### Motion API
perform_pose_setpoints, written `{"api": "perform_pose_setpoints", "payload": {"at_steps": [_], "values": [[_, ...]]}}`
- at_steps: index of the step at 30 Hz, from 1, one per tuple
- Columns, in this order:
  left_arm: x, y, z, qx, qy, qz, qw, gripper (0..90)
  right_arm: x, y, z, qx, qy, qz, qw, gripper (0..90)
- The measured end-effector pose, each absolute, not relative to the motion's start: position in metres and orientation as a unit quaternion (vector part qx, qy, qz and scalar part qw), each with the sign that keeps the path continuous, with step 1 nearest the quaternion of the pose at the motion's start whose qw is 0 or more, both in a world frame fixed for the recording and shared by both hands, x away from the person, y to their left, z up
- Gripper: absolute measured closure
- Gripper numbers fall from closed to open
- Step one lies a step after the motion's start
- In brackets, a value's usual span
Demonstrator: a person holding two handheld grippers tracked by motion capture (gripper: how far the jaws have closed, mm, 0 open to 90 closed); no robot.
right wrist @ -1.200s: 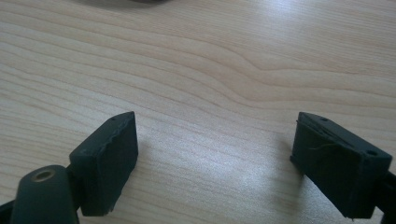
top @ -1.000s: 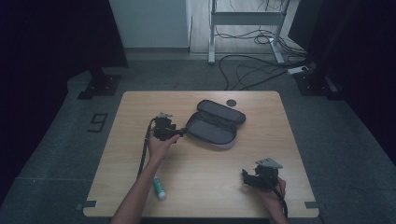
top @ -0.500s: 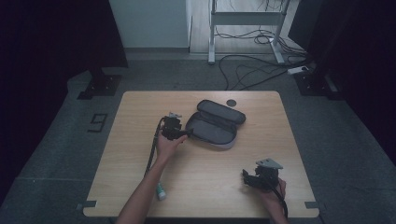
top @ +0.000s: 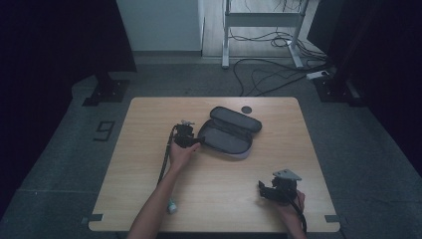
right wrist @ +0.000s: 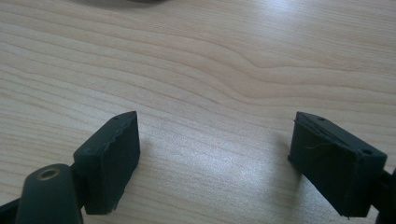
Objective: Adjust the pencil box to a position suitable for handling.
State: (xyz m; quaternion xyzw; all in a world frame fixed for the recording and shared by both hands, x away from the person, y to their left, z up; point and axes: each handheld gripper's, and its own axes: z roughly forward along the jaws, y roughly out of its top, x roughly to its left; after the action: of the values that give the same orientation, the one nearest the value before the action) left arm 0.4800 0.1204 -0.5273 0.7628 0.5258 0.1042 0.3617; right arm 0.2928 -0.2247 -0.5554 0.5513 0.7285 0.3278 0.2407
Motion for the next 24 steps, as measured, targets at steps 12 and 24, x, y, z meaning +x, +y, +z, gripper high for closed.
{"api": "perform_pose_setpoints", "payload": {"at_steps": [12,24], "values": [[0.4831,0.121,-0.532,0.759,0.531,0.087,0.368,58.9,0.2928,-0.2246,-0.5554,0.551,0.728,0.328,0.241,15.6],[0.4838,0.1207,-0.5336,0.758,0.536,0.081,0.364,63.5,0.2996,-0.225,-0.5534,0.549,0.723,0.344,0.239,22.8]]}}
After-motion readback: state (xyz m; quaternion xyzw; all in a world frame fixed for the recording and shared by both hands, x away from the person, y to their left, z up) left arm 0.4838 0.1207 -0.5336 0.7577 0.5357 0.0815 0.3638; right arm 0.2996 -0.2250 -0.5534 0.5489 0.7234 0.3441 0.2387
